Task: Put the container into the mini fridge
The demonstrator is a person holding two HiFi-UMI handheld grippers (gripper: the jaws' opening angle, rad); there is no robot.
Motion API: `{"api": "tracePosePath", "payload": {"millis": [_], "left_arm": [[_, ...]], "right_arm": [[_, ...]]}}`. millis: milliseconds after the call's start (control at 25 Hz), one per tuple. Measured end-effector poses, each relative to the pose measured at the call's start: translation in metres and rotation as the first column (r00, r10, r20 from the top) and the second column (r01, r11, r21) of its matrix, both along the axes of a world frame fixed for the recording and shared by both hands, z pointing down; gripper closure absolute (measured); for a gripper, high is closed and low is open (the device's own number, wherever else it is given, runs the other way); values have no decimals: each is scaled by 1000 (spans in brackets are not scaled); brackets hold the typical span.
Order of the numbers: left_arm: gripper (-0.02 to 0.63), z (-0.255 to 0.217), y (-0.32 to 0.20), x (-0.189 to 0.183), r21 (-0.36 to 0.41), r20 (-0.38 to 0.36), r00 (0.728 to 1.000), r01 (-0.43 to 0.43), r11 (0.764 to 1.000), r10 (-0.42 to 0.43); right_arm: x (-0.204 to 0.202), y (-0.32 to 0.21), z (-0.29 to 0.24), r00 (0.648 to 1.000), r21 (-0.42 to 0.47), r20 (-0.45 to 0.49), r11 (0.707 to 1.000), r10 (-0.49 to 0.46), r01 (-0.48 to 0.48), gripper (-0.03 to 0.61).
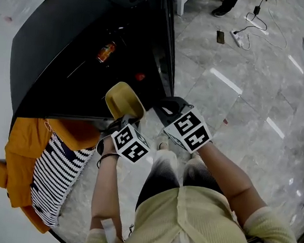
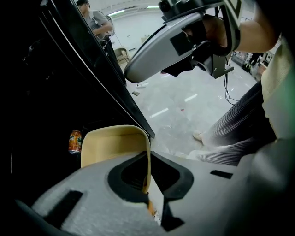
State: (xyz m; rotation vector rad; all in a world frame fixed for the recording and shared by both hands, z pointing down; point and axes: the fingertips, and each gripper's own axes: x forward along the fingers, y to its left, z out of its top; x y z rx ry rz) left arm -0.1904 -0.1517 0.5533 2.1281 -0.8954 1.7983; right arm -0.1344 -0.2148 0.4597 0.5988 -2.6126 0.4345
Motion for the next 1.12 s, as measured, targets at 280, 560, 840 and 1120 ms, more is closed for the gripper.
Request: {"api": "tracePosePath", "payload": {"millis": [280,560,840,1120], "left_arm": [[584,9,-33,-13,9,17,998,-57,998,57],[584,22,-57,-37,-4,39,994,-99,995,99],[584,29,-83,-66,4,33,997,-75,997,74],[584,35,-109,-91,14,72,995,-74,997,73]], "right_arm": [[-16,-22,7,998,-15,5,998,67,-67,549],[-31,-39,15,996,4,-7,996,88,-88,549],[-47,-48,27,992,-13,11,992,127,-127,549],[-52,-50,41,989,-21,-7,989,149,-150,549]]}}
